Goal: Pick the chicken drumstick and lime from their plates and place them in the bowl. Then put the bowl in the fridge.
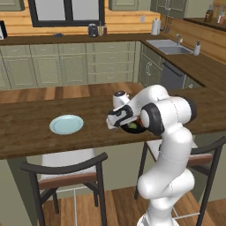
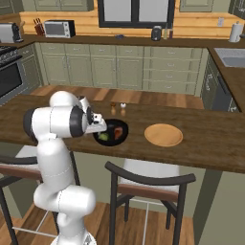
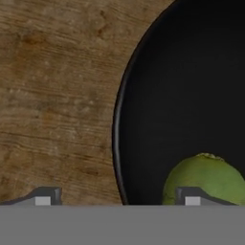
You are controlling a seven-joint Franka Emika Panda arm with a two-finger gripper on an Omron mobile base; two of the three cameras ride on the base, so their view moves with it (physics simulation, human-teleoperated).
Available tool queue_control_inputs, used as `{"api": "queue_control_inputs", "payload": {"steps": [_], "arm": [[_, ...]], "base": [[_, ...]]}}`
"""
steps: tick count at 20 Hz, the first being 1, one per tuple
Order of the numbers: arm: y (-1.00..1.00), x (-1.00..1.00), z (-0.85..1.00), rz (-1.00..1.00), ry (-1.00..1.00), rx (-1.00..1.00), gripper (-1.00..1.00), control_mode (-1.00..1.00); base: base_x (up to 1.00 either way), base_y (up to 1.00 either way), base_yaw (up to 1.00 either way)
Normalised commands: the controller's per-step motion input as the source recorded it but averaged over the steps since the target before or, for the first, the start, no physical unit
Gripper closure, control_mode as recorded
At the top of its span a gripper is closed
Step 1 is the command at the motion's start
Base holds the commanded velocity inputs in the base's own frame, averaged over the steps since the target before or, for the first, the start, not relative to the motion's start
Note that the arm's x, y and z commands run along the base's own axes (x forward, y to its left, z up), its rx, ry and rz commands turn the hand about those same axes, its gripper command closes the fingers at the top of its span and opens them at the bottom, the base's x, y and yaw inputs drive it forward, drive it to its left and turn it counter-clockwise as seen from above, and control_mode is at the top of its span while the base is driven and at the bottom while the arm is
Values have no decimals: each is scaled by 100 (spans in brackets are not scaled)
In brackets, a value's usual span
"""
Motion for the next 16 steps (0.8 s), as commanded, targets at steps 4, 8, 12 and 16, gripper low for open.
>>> {"api": "queue_control_inputs", "payload": {"steps": [4, 8, 12, 16], "arm": [[-30, 0, -21, 0, 0, 0, 100, -100], [-43, 0, -19, 0, 0, 0, 100, -100], [-41, 0, -34, 0, 0, 0, 100, -100], [-5, -1, -45, 0, 0, 0, 100, -100]], "base": [[0, 0, 0], [0, 0, 0], [0, 0, 0], [0, 0, 0]]}}
